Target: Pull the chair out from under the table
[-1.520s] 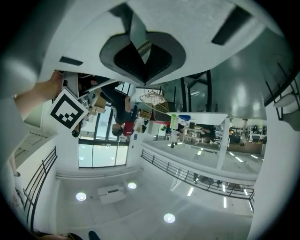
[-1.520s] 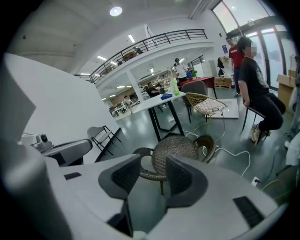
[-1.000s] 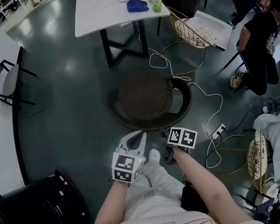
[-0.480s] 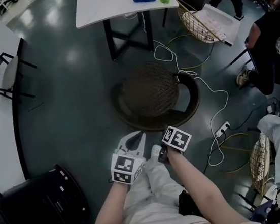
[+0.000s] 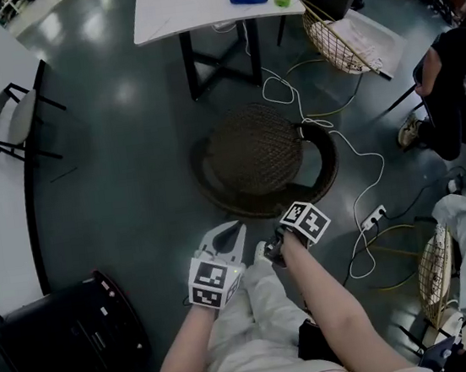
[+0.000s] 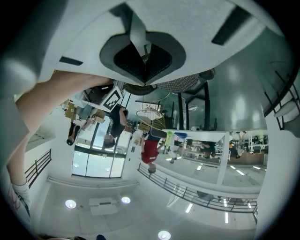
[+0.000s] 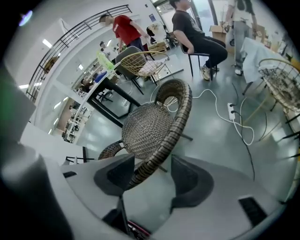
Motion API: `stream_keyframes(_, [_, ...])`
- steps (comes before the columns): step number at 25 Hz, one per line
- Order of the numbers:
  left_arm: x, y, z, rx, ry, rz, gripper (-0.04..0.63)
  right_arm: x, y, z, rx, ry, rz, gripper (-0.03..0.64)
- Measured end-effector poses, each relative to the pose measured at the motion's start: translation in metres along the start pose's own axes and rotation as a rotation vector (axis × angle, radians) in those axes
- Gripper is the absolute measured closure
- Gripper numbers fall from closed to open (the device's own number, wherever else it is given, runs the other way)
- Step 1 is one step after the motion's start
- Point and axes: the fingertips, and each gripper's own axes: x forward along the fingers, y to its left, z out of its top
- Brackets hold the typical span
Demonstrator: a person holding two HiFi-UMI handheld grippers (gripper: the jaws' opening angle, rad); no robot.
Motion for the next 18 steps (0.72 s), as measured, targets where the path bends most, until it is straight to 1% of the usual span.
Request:
stream_keyframes(3, [-0.002, 0.001, -0.004, 0.005, 0.006, 0.004, 0.594, 0.016, 0.003, -0.001, 0.02, 0.023, 0.003, 0.399])
stream_keyframes(9, [-0.009, 0.002, -0.009, 0.017, 0.01, 0.004, 0.594, 0.033, 0.002, 0.0, 0.004, 0.044, -0.021, 0.4])
stream_keyframes(14, [-0.016, -0.001, -0.013, 0.018, 0.007, -0.007, 0.594, 0.029, 0.002, -0.001, 0.033, 0.01, -0.018, 0.417])
stream_keyframes(18, [-0.023, -0.004, -0.019, 0.02, 0.002, -0.018, 0.594, 0.021, -0.01, -0.009, 0.045, -0.003, -0.022, 0.426])
